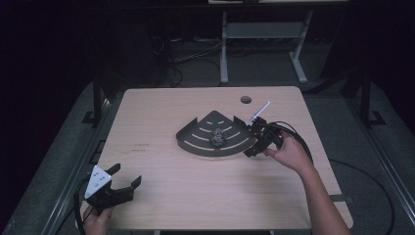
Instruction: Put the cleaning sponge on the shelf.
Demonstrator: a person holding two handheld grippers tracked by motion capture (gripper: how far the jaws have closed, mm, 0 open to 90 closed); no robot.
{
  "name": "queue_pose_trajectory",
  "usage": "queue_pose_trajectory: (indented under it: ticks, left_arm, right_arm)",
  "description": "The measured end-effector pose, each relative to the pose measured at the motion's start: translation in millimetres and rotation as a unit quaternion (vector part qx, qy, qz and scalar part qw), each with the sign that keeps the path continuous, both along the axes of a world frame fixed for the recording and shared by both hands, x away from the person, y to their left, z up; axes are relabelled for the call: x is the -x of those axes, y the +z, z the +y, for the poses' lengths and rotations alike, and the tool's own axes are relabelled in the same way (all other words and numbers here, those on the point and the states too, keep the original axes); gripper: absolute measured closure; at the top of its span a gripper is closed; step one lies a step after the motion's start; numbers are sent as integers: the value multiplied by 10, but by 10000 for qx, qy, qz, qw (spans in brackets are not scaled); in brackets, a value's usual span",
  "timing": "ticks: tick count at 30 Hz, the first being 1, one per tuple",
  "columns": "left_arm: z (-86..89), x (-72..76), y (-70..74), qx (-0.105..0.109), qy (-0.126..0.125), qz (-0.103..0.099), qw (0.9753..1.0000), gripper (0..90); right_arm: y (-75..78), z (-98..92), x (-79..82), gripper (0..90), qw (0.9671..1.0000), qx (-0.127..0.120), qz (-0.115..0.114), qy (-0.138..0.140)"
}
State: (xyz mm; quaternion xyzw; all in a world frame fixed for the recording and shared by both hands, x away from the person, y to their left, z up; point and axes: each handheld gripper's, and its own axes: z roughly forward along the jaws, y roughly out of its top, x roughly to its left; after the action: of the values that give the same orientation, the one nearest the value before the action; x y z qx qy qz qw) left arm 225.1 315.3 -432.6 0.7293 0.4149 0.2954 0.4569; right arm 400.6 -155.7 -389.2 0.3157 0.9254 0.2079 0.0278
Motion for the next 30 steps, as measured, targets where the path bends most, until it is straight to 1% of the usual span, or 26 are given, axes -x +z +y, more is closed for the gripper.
queue_pose_trajectory:
  ticks: [6, 10, 13, 19, 30]
  left_arm:
    - [-1, 2, 0, -8, 2, -7, 10000, 132]
    - [0, 4, 0, -9, 5, -16, 10000, 133]
    - [3, 3, 0, 0, 9, -8, 10000, 132]
    - [-6, 3, -1, -23, -3, -3, 10000, 132]
    - [-9, 1, -5, -12, -8, 12, 10000, 133]
  right_arm:
    - [-2, -13, 48, 152, 10000, -40, 5, -8]
    - [-9, -29, 76, 151, 10000, 12, 9, -2]
    - [-9, -53, 98, 151, 10000, -26, 1, -25]
    - [-54, -111, 142, 150, 10000, -5, 47, -72]
    - [-136, -191, 274, 151, 10000, -46, 18, -78]
